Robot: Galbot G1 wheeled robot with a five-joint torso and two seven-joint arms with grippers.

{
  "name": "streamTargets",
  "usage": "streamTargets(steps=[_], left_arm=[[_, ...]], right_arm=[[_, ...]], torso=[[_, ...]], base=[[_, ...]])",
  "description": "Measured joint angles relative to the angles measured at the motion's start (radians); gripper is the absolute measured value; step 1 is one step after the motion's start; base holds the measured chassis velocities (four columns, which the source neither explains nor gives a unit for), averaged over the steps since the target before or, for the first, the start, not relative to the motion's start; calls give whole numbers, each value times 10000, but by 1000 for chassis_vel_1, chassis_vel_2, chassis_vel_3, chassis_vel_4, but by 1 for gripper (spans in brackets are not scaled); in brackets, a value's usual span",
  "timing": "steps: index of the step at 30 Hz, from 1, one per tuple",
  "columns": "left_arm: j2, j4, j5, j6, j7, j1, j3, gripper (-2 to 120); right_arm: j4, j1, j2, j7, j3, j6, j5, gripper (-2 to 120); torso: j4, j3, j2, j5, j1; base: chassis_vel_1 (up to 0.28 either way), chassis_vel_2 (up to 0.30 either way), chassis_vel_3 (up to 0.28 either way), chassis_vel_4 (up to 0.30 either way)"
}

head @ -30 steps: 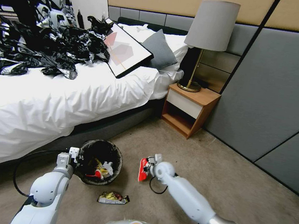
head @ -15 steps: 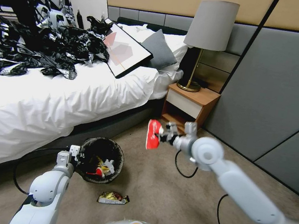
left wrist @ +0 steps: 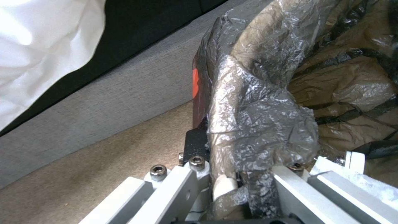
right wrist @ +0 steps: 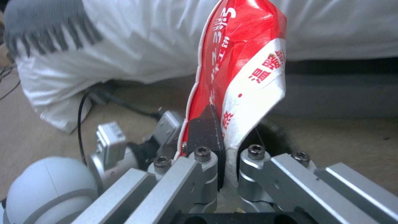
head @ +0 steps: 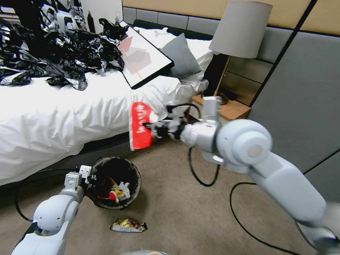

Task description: Pick up the trash bin, then pick up the garbage from the floor and place it into the trash bin.

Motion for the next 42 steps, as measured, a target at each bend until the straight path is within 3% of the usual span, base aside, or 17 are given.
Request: streamTargets(steps=[10,35,40,42], left_arm=[[63,-65,-15,0,12,7,-106,0],[11,-509,-149,0,26,70,-238,0],[-34,-505,-151,0,29,86,-246,0],[-41,-505,-151,0,30,85,-243,0]], right_arm=[[-977,-819,1161,139,-1580,65,-894,0],[-2260,-1413,1147,-100,-1926,-155,-2408,0],[-2249,-1387,1215,-99,-1829,-97,-2383,21],[-2248,-1386,1207,-99,-1802,-89,-2382,24]], torso=[[2,-1,0,3,0],[-1,0,-1,6,0],[0,-1,0,6,0],[0,-1,-1,6,0]], base=[[0,0,0,0],[0,0,0,0],[0,0,0,0],[0,0,0,0]])
